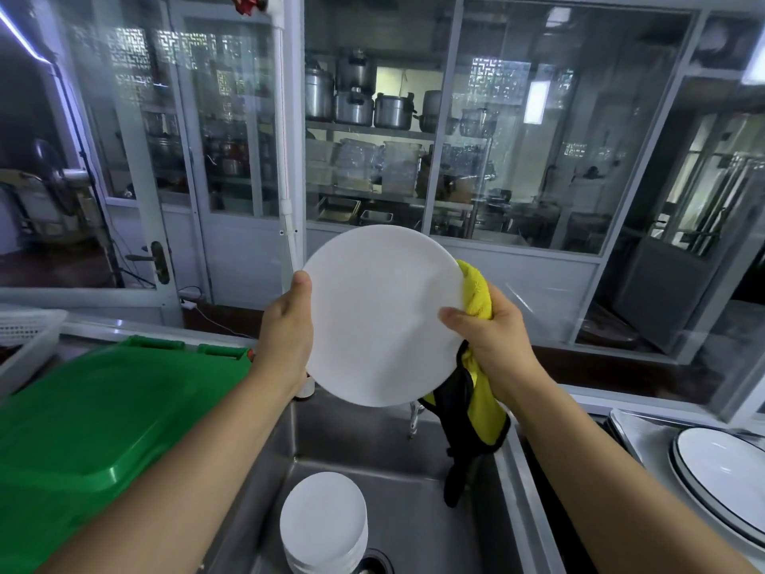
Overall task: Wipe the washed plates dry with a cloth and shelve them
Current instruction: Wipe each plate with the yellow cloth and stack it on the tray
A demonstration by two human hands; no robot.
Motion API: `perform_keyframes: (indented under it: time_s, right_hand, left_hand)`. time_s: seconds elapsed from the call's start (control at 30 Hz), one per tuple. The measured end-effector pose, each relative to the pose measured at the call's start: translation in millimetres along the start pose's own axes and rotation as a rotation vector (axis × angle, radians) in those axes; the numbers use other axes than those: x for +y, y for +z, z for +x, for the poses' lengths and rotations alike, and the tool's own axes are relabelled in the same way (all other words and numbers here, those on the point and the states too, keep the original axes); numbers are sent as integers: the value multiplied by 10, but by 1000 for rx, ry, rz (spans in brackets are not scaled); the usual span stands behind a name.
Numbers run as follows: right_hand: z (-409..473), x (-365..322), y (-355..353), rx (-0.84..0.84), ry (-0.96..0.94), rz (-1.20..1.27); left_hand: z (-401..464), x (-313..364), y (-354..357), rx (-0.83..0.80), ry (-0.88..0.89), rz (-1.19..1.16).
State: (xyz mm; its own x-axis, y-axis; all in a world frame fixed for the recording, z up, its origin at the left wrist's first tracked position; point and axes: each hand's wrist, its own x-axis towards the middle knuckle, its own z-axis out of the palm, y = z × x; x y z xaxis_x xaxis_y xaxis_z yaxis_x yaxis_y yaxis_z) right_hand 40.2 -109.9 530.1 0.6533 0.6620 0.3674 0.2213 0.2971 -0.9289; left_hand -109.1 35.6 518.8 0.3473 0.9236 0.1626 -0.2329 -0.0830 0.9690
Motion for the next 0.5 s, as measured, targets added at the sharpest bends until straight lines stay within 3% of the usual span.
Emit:
perform_keyframes:
  time_s: [0.1, 0.2, 0.3, 0.4, 0.5]
  right_hand:
    - [34, 46, 52, 102, -43, -8]
    - [24, 148, 67, 198, -215, -210]
    - [-57, 297, 142, 273, -443, -429]
    - [-122, 499, 223, 281, -747, -726]
    - [-189, 674, 270, 250, -980, -915]
  left_hand:
    - [105, -27, 15, -36, -7, 113]
    - [85, -123, 46, -1, -9, 184]
    - [-133, -183, 161, -82, -86, 32]
    - [-286, -36, 304, -232, -289, -224]
    - [-259, 46, 383, -178, -322, -321]
